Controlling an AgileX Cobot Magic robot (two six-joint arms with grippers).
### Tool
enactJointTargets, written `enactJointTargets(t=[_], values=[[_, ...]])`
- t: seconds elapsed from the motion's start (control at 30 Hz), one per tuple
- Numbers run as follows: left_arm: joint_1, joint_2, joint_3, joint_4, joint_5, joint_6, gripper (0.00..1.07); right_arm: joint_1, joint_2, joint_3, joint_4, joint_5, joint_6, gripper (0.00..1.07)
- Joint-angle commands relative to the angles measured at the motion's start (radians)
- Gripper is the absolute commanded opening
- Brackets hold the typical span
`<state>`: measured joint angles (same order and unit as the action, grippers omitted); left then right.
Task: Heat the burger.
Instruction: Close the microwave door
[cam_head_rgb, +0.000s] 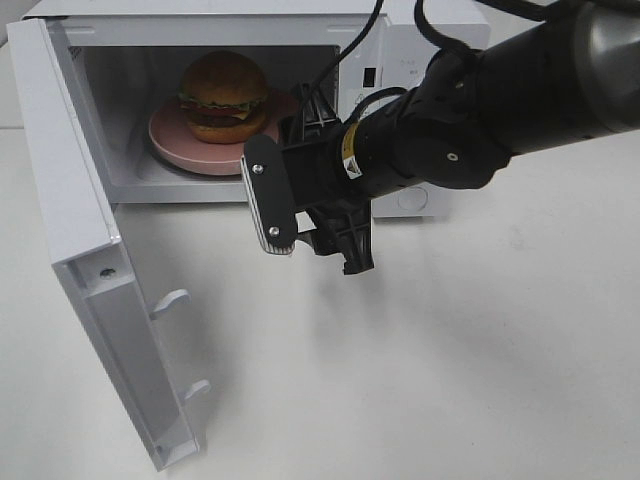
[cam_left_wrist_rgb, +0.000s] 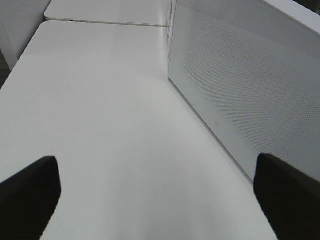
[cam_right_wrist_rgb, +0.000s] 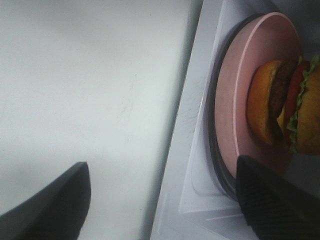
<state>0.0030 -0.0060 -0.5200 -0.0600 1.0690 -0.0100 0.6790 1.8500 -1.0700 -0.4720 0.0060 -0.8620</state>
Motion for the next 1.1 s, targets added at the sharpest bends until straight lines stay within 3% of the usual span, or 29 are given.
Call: enactJointTargets(t=[0.03, 0.5, 0.77, 1.1], values=[[-0.002, -0.016, 0.003, 0.003, 0.003, 0.001, 0.98, 0.0, -0.07, 0.061, 0.019, -0.056, 0.027, 0.76], [-0.002, -0.016, 0.003, 0.003, 0.003, 0.001, 0.98, 0.0, -0.246, 0.247, 0.054, -0.151, 0.101, 0.76], [-0.002, -0.016, 0.003, 0.003, 0.003, 0.001, 0.98, 0.0, -0.341, 0.328, 0.133, -0.161, 0.119, 0.76], [-0.002, -0.016, 0.003, 0.003, 0.003, 0.001, 0.98, 0.0, -0.479, 0.399, 0.256, -0.1, 0.306, 0.76]])
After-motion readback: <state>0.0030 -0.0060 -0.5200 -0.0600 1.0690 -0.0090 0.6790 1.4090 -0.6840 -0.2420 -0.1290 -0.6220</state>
